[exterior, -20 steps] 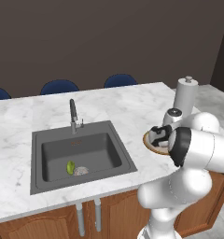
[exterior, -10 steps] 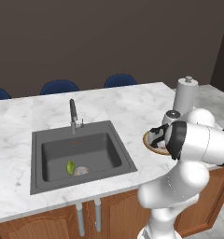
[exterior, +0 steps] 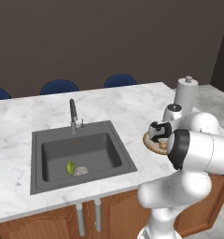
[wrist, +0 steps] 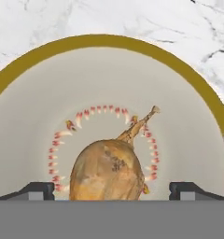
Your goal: Pick the onions from the cabinet and place them in one bowl. Pick the mango from the sink and place it in the other bowl.
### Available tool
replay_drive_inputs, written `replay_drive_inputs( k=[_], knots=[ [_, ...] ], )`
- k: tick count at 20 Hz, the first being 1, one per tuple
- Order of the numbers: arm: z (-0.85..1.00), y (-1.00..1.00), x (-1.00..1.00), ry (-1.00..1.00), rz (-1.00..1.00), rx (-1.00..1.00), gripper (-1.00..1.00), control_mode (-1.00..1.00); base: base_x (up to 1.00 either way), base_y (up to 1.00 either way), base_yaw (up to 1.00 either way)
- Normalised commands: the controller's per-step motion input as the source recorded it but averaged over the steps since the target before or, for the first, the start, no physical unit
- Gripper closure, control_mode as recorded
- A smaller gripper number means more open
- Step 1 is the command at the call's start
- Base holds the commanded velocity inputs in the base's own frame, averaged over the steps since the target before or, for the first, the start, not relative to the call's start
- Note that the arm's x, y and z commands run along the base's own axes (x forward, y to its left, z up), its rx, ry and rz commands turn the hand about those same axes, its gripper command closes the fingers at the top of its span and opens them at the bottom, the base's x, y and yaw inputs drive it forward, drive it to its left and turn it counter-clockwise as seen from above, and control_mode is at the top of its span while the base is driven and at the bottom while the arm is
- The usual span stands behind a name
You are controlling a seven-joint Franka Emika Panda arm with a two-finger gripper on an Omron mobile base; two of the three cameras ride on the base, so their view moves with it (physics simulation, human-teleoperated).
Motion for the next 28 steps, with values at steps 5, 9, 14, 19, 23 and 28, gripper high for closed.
replay_drive_inputs(
  k=[5,9,14,19,23,28],
  knots=[
    [0.87,0.01,-0.13,0.03,0.0,0.02,-1.0,-1.0,0.0,0.0,0.0],
    [0.71,0.22,-0.39,0.08,0.0,0.03,-1.0,-1.0,0.0,0.0,0.0],
    [0.56,0.38,-0.43,-0.01,-0.1,0.09,-1.0,-1.0,0.0,0.0,0.0],
    [0.54,0.25,-0.54,-0.09,-0.26,0.14,-1.0,-1.0,0.0,0.0,0.0],
    [0.68,0.39,-0.33,-0.06,-0.15,0.0,-1.0,-1.0,0.0,0.0,0.0],
    [0.4,0.33,-0.65,-0.05,-0.1,0.0,-1.0,-1.0,0.0,0.0,0.0]
  ],
)
